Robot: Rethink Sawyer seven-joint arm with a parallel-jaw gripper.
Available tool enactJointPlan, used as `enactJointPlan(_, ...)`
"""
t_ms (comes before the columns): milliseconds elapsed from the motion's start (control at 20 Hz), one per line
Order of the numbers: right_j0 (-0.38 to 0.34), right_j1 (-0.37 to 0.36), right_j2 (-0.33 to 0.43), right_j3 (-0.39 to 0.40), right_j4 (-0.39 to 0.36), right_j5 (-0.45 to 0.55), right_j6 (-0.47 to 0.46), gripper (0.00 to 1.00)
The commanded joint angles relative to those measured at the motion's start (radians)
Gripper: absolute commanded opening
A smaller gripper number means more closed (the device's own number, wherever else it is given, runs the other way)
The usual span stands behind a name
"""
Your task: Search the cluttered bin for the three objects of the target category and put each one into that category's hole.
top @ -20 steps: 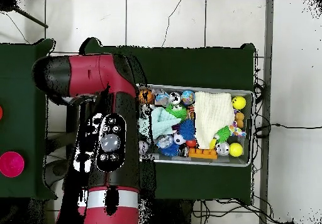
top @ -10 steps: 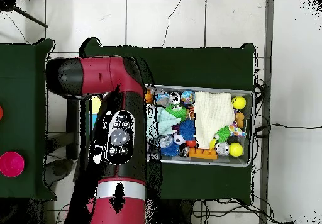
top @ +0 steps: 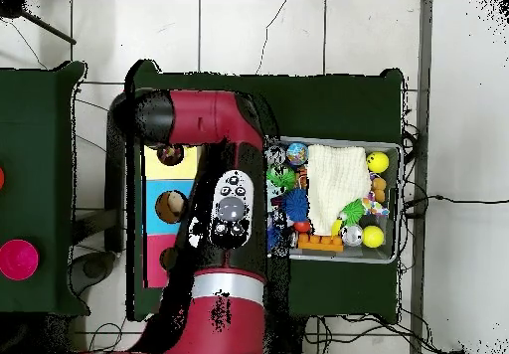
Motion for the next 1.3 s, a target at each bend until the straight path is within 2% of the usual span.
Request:
enactJointPlan(50,-0.072,0.028,0.092,0.217,-0.014,-0.092,-0.018,0.0)
enactJointPlan(200,-0.027,0.007,0.064,0.246,-0.002,-0.07,0.059,0.0)
enactJointPlan(550,0.075,-0.007,-0.003,0.195,0.041,0.061,0.224,0.0)
enactJointPlan(850,0.105,-0.022,-0.039,0.144,0.084,0.184,0.263,0.0)
enactJointPlan(1300,0.133,-0.021,-0.069,0.116,0.117,0.229,0.248,0.0)
